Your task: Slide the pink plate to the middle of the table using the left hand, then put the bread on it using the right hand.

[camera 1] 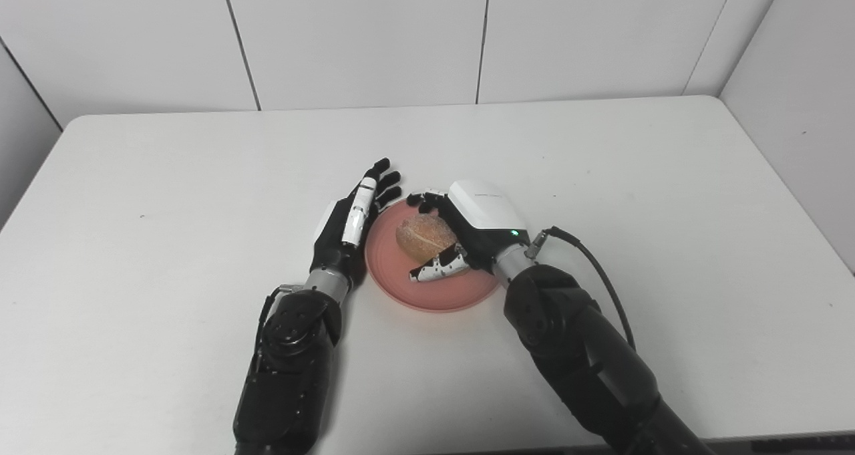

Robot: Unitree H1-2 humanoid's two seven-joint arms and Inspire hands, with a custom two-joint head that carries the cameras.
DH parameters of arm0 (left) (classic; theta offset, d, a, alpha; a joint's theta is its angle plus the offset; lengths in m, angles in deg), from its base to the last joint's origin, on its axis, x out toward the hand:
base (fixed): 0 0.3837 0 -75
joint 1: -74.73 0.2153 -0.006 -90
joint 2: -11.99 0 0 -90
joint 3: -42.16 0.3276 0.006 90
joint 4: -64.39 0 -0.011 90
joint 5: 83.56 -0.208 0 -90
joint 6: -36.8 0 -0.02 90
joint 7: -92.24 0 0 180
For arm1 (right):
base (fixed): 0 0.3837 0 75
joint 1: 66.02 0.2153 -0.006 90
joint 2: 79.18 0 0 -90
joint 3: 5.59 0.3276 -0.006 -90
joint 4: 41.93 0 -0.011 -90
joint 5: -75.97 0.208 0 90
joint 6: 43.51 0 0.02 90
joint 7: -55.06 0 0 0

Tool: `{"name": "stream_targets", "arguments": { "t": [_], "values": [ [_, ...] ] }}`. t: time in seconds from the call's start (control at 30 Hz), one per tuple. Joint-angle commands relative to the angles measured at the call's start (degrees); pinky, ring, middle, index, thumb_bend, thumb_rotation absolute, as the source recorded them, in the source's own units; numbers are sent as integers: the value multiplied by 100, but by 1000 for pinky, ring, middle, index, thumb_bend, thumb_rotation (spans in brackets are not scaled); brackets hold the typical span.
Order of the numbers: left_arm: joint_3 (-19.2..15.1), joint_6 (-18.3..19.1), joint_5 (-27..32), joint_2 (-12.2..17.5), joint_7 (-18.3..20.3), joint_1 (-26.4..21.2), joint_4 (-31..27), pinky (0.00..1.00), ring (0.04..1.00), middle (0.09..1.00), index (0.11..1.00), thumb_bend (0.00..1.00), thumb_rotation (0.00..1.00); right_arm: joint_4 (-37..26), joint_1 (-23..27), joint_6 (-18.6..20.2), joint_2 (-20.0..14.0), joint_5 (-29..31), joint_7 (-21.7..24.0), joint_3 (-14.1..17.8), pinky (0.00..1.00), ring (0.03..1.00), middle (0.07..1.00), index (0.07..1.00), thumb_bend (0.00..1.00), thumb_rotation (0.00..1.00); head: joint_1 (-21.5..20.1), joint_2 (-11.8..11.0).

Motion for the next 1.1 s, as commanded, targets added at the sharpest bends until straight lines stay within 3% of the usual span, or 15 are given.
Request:
{"name": "stream_targets", "arguments": {
  "t": [0.0, 0.2, 0.47, 0.67, 0.9, 1.07],
  "values": [
    [122, 216, -71, -11, 130, -6, 42, 892, 911, 911, 899, 314, 1000, -248, 136, -201, -7, -104, -185, 49, 668, 786, 837, 842, 823, 312, 6, 9],
    [135, 191, -82, -6, 115, -25, 86, 894, 900, 898, 888, 308, 1000, -343, 110, -152, 22, -227, -220, 47, 749, 839, 870, 875, 862, 387, 3, -4],
    [130, 236, -64, -17, 96, -27, 70, 916, 906, 901, 889, 303, 1000, -540, 104, -189, -25, -329, -127, 38, 747, 834, 864, 868, 868, 424, -46, -29],
    [101, 290, 4, -28, 119, -19, 59, 904, 904, 909, 909, 309, 1000, -1144, 122, -137, -192, -561, 264, 16, 734, 821, 862, 887, 859, 465, -74, -42],
    [52, 273, 62, -58, 112, 11, 36, 902, 918, 923, 917, 326, 1000, -1855, 78, -41, -305, -888, 502, 276, 702, 795, 834, 857, 877, 462, -119, -50],
    [26, 349, -1, -105, 42, 36, -22, 873, 878, 895, 887, 342, 1000, -2120, -24, 25, -323, -914, 550, 739, 661, 781, 831, 850, 880, 467, -139, -45]
  ]
}}
